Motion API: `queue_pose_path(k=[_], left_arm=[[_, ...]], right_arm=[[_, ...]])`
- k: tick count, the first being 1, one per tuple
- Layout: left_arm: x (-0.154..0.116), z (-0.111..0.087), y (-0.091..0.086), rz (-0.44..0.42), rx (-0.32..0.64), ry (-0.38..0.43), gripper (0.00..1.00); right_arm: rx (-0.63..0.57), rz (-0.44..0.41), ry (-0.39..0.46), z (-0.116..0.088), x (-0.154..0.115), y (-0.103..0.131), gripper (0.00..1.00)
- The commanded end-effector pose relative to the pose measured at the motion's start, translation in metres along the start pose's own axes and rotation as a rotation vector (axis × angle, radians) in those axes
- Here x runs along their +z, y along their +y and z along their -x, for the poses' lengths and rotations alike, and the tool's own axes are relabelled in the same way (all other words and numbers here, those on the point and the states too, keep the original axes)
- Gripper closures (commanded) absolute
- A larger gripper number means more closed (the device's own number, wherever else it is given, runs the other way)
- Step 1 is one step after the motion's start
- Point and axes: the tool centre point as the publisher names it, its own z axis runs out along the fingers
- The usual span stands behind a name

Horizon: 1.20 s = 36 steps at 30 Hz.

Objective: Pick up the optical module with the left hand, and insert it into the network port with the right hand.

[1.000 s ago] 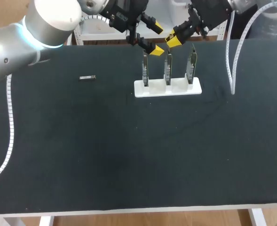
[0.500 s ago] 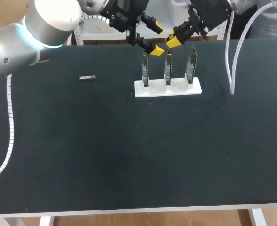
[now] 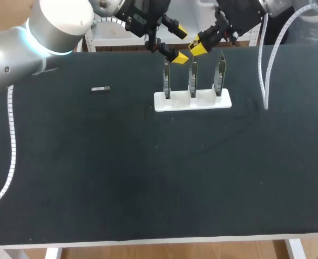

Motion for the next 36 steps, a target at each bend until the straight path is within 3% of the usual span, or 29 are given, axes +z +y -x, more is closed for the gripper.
queue_pose_path(k=[1,19,36], left_arm=[[0.0,0.001,0.0,0.001,-0.001,0.004,0.0],[0.0,0.001,0.0,0.001,-0.001,0.004,0.0],[0.0,0.001,0.0,0.001,-0.001,0.004,0.0]], right_arm=[[0.002,0.004,-0.002,-0.003,0.001,-0.002,1.0],[-0.02,-0.001,0.0,0.007,-0.001,-0.005,1.0],[0.0,0.009,0.012,0.0,0.003,-0.009,1.0]])
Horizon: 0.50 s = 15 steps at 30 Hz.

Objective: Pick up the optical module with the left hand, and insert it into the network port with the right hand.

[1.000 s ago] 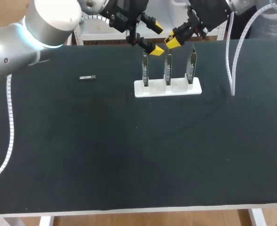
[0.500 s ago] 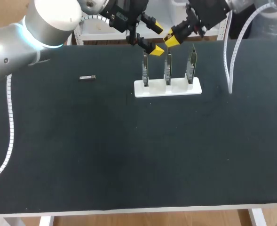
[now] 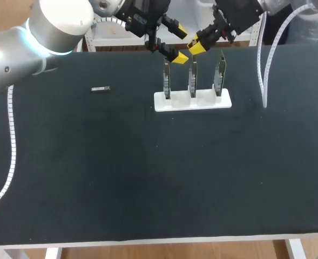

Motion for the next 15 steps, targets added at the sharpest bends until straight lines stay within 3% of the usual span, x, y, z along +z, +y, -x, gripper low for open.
queue_pose_path(k=[1,15], left_arm=[[0.0001,0.0008,-0.0004,0.001,-0.001,0.004,0.0],[0.0001,0.0008,-0.0004,0.001,-0.001,0.004,0.0]], right_arm=[[0.004,0.008,0.001,-0.0019,0.0008,-0.0046,1.0],[-0.008,0.006,-0.006,0.0011,-0.0032,-0.0019,1.0]])
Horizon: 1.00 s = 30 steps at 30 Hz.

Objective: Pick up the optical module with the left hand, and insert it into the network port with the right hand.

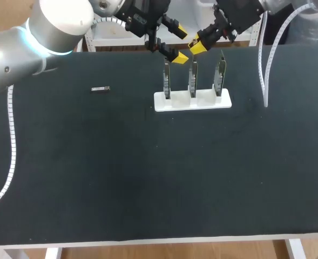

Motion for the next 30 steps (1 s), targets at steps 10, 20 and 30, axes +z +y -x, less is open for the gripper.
queue_pose_path(k=[10,20,30], left_arm=[[0.0001,0.0008,-0.0004,0.001,-0.001,0.004,0.0],[0.0001,0.0008,-0.0004,0.001,-0.001,0.004,0.0],[0.0001,0.0008,-0.0004,0.001,-0.001,0.004,0.0]], right_arm=[[-0.009,0.009,-0.007,0.002,-0.0012,0.0008,1.0],[0.007,0.01,-0.006,-0.0016,0.0002,0.0024,1.0],[0.014,0.017,-0.005,-0.004,0.0031,0.0016,1.0]])
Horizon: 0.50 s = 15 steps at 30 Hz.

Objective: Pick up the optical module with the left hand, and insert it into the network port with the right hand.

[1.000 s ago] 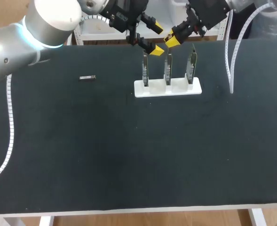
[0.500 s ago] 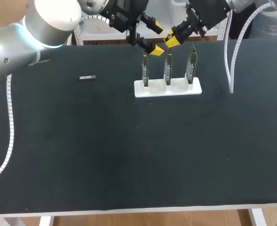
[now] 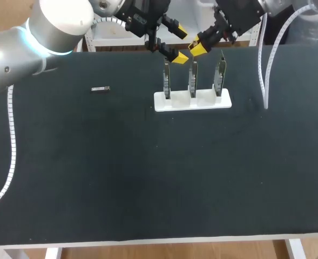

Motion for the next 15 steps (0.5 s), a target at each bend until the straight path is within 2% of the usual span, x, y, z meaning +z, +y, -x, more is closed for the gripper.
queue_pose_path(k=[1,15], left_arm=[[0.0001,0.0008,-0.0004,0.001,-0.001,0.004,0.0],[0.0001,0.0008,-0.0004,0.001,-0.001,0.004,0.0]], right_arm=[[0.003,0.004,0.001,-0.0013,0.0005,-0.0025,1.0],[0.028,0.011,-0.006,-0.011,0.0061,-0.0045,1.0]])
